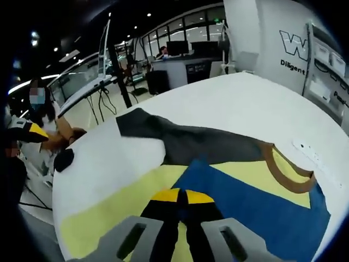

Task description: Fold the garment on the visible template until the final outline fits inside the template.

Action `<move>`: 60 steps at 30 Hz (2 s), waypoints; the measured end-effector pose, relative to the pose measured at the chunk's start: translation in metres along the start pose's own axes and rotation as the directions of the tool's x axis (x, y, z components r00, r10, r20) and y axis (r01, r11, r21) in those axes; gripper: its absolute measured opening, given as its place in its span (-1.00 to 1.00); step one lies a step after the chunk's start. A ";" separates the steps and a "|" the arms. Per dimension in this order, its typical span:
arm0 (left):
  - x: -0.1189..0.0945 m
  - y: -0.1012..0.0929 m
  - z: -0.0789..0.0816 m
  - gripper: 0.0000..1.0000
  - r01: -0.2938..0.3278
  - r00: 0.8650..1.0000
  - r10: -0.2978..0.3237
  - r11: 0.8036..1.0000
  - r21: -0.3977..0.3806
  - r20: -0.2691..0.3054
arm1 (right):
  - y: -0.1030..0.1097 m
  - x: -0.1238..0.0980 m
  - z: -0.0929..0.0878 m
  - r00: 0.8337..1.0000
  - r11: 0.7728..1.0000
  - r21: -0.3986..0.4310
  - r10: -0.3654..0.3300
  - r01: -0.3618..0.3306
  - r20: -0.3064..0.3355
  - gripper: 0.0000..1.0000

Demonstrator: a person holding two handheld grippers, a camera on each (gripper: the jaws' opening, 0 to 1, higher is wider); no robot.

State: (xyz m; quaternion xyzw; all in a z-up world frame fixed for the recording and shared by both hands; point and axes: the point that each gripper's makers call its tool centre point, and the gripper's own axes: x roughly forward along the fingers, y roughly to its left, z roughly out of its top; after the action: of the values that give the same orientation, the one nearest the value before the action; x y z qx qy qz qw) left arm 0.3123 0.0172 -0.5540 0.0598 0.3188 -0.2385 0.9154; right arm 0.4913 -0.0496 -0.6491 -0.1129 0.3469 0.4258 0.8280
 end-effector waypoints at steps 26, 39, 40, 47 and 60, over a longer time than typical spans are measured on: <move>0.000 -0.002 0.018 0.98 -0.018 0.999 0.018 1.000 -0.013 0.028 | -0.111 -0.100 -0.051 0.961 0.908 0.342 -0.272 0.241 0.046 0.77; 0.001 -0.006 0.019 0.98 -0.007 1.000 0.007 1.000 0.003 0.024 | -0.155 -0.131 -0.094 0.930 0.845 0.420 -0.367 0.331 0.004 0.55; 0.001 -0.006 0.020 0.98 -0.007 1.000 0.007 1.000 0.004 0.023 | -0.156 -0.132 -0.097 0.930 0.842 0.423 -0.369 0.334 0.000 0.51; -0.002 0.001 0.020 0.98 -0.021 1.000 0.021 1.000 0.006 0.022 | -0.164 -0.142 -0.117 0.923 0.832 0.423 -0.385 0.359 -0.026 0.20; -0.003 0.003 0.016 0.98 -0.029 0.999 0.029 1.000 0.006 0.015 | -0.172 -0.153 -0.141 0.914 0.809 0.442 -0.401 0.387 -0.065 -0.37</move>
State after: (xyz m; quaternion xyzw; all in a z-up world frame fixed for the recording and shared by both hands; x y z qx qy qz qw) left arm 0.3204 0.0170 -0.5394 0.0653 0.3104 -0.2268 0.9209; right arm 0.4980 -0.3184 -0.6683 0.0172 0.3911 0.1557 0.9069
